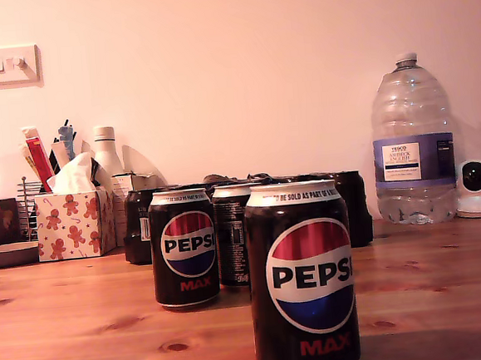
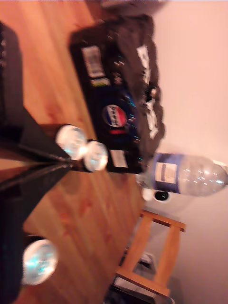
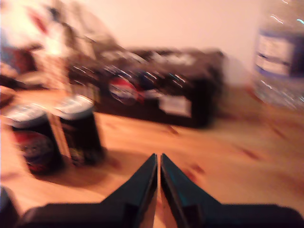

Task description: Stack up the Pepsi cans on top of each other

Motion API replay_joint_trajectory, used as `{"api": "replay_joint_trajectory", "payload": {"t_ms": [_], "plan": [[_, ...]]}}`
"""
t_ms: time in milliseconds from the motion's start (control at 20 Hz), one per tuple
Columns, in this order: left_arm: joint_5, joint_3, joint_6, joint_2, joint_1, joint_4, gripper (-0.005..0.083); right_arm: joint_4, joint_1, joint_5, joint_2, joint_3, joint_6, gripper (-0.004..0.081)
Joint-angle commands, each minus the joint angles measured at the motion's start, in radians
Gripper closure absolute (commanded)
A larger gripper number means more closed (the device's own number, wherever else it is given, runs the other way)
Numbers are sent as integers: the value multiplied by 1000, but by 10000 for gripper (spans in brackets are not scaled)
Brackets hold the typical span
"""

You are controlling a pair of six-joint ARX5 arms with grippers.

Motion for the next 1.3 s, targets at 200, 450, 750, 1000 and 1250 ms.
{"api": "replay_joint_trajectory", "payload": {"t_ms": [200, 450, 750, 1000, 1250], "plan": [[24, -149, 14, 107, -10, 319, 786, 61, 4, -65, 5, -16, -3, 783], [33, -303, 18, 158, -10, 526, 784, 61, 4, -150, 5, -16, 1, 783], [27, -319, 50, 308, -21, 588, 72, 40, 6, -159, 6, -16, 28, 783], [26, -319, 71, 478, -25, 735, -10, 9, 6, -193, 11, -16, 28, 783], [26, -319, 88, 720, -25, 986, -10, 1, 24, -210, 23, -16, 27, 783]]}}
